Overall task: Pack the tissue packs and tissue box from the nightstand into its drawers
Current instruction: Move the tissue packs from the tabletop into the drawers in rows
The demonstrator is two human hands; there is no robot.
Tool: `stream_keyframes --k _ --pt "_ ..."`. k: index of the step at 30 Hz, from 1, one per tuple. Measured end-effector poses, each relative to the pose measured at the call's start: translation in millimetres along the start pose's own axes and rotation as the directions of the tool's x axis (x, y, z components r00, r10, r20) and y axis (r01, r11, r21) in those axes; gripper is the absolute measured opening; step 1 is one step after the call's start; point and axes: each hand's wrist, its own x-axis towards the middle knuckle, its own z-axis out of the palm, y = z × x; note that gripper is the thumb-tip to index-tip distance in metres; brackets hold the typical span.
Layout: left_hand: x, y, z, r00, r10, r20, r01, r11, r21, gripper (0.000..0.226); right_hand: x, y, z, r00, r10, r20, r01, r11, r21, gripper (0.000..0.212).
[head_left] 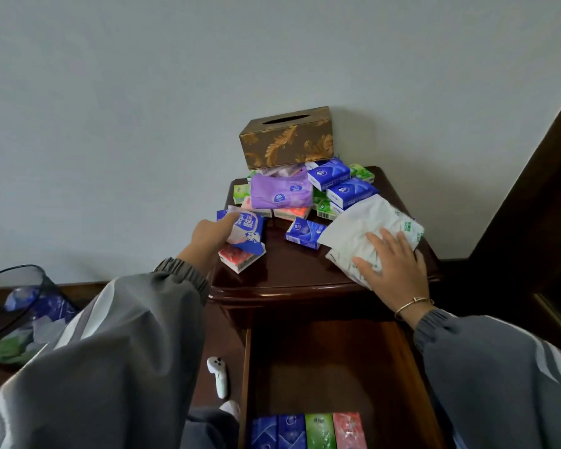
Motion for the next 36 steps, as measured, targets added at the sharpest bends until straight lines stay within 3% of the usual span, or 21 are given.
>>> stream_keyframes --k 5,8,15,20,24,28,30,32,34,36 --pt "12 15 9 0.996 -0.087 0.015 0.085 0.991 0.108 0.055 -1 2 4 0.999 -0.011 -0.05 0.01 1.0 -0.017 0.061" --pt "14 15 13 0.996 -0.088 -0.005 0.088 0.989 0.119 0.048 -1 2 5 0.998 -0.014 -0.063 0.013 1.0 -0.016 0.06" --pt "5 19 -3 0.992 -0.121 0.025 0.123 0.986 -0.111 0.034 -2 0 3 0.998 0.003 -0.057 -0.003 1.0 -0.015 0.064" --pt "-12 -2 -54 0.997 -0.061 0.055 0.077 0.932 -0.355 0.022 -1 1 -1 1.0 0.002 -0.013 -0.002 1.0 0.011 0.069" --pt "-25 -37 -85 0.993 -0.071 0.092 0.107 0.868 -0.484 0.041 -1 1 -12 0.999 0.02 0.042 -0.027 0.987 0.161 0.075" --pt "-30 -68 -99 0.986 -0.106 0.127 0.157 0.844 -0.514 0.043 -7 -11 -36 0.995 0.018 -0.097 0.007 0.969 0.248 0.078" --pt "-29 -80 -102 0.986 -0.123 0.114 0.165 0.837 -0.522 0.041 -7 -30 -49 0.982 -0.046 -0.186 0.088 0.97 0.226 0.073" --pt "-27 -88 -102 0.986 -0.133 0.098 0.164 0.846 -0.508 0.035 -3 -61 -57 0.949 -0.22 -0.226 0.261 0.95 0.173 0.063" --pt "-27 -94 -100 0.987 -0.131 0.091 0.159 0.865 -0.476 0.031 4 -100 -54 0.875 -0.45 -0.179 0.472 0.875 0.104 0.054" --pt "-28 -100 -98 0.988 -0.118 0.095 0.149 0.879 -0.452 0.027 15 -140 -42 0.785 -0.619 -0.026 0.62 0.784 0.024 0.055"
